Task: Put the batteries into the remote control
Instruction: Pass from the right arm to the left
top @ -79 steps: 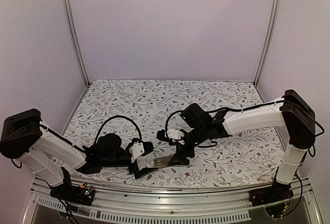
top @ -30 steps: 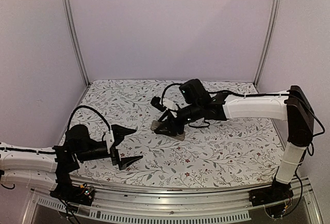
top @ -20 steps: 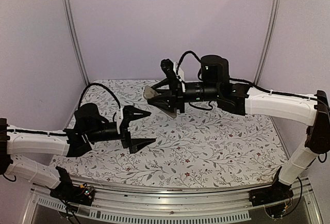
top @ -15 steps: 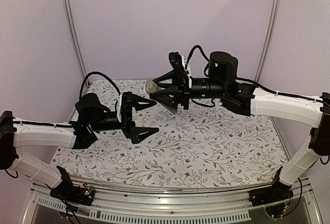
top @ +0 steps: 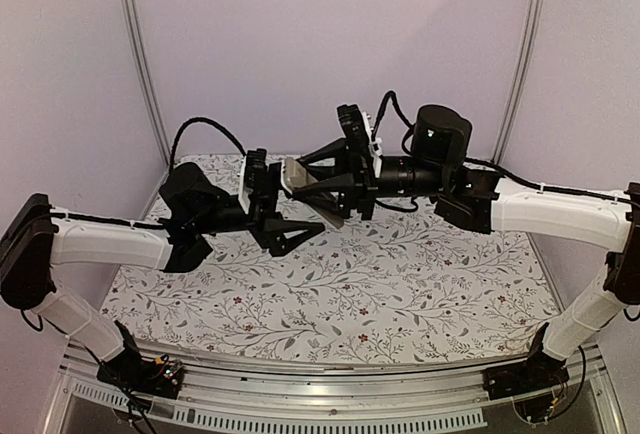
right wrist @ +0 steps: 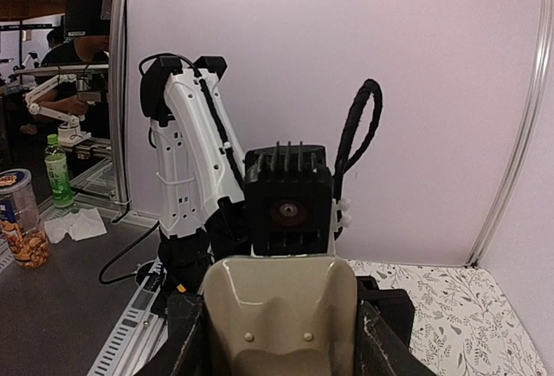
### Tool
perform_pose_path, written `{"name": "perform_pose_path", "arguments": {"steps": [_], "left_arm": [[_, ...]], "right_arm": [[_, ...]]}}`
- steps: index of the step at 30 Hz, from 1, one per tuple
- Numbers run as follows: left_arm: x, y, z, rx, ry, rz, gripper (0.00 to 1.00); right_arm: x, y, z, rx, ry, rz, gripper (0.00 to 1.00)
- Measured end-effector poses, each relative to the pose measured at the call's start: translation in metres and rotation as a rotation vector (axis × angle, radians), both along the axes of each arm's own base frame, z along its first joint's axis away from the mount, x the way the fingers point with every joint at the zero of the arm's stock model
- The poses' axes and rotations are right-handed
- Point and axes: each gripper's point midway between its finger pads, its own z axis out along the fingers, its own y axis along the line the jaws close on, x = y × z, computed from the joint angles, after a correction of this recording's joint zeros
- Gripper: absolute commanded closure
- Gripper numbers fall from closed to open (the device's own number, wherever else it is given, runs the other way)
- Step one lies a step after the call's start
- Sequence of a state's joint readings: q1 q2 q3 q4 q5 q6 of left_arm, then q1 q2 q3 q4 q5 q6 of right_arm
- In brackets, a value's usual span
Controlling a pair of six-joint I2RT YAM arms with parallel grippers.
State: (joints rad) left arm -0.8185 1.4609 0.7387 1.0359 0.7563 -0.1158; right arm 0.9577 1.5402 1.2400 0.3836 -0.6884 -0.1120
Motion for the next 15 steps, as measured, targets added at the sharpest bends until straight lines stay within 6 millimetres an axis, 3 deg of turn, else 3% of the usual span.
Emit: {"name": "perform_pose_path", "arguments": {"steps": [6,15], "left_arm": [[-0.006,-0.010,0.003,-0.010,-0.013,-0.031,0.33],[-0.009,-0.015,0.002,-0.013,-0.031,-0.027,0.54]], "right_arm": [[-0.006,-0.004,-0.003,-0.003,0.001,0.007,0.84],[-0.008,-0.007,-0.008,-0.009,0.008,0.007,0.84]]}}
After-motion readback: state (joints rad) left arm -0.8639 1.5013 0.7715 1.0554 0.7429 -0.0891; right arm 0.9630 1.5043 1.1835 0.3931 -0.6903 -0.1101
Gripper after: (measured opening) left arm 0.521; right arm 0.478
